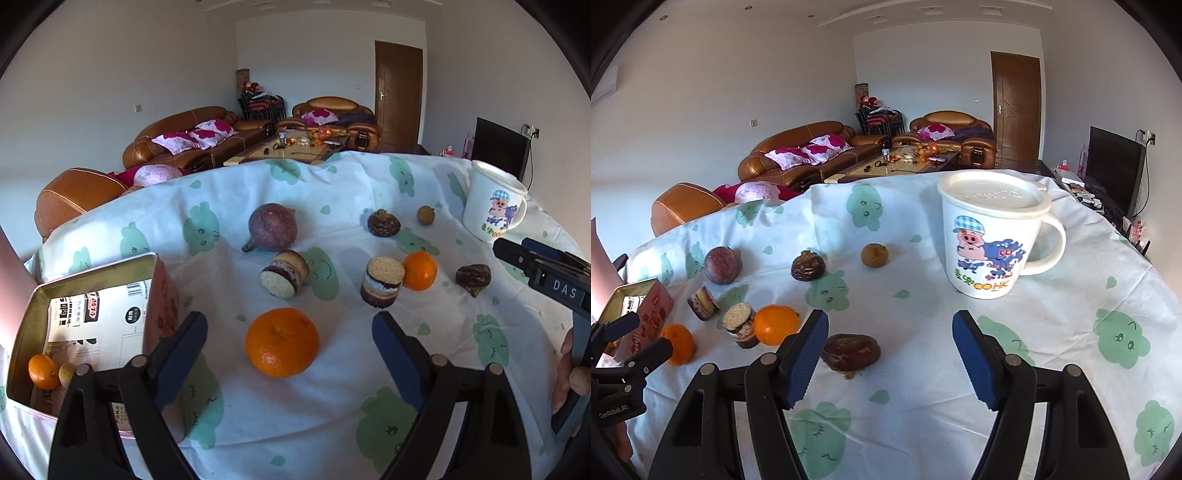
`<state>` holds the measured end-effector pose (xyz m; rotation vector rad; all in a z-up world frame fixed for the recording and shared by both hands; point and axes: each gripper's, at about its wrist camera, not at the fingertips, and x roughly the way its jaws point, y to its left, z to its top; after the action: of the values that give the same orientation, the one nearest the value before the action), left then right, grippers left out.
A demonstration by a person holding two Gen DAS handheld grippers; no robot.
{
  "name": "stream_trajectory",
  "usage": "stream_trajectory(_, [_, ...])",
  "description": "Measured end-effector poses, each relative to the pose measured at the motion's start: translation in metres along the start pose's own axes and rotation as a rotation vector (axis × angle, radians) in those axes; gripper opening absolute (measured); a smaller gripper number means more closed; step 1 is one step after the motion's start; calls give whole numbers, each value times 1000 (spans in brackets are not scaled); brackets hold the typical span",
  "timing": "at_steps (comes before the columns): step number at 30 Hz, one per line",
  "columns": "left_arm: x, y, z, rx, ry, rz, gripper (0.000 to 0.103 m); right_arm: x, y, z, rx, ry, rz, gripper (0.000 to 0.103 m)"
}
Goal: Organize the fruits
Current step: 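Withdraw both open grippers from the tin back over the fruits, then grasp a large orange with the left gripper while the right grasps a dark brown fruit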
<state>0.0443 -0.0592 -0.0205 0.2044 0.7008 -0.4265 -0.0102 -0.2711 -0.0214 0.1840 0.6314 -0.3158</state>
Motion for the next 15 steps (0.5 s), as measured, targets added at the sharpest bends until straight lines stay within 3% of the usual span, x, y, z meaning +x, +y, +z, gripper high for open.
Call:
stream_trajectory(4, [13, -8, -3, 24, 46, 21, 93, 6, -8, 0, -17, 31, -4, 71])
stream_trajectory(8, [21, -7, -2, -7, 84, 9, 93, 19, -4, -3, -34, 105, 66, 71])
stream_trajectory(11, [27, -5, -3, -25, 115, 10, 92, 20, 2, -4, -54, 112, 85, 71])
stream_trajectory(15, [34, -3, -3, -42, 149, 3, 87, 26, 17, -5, -110, 132, 113, 71])
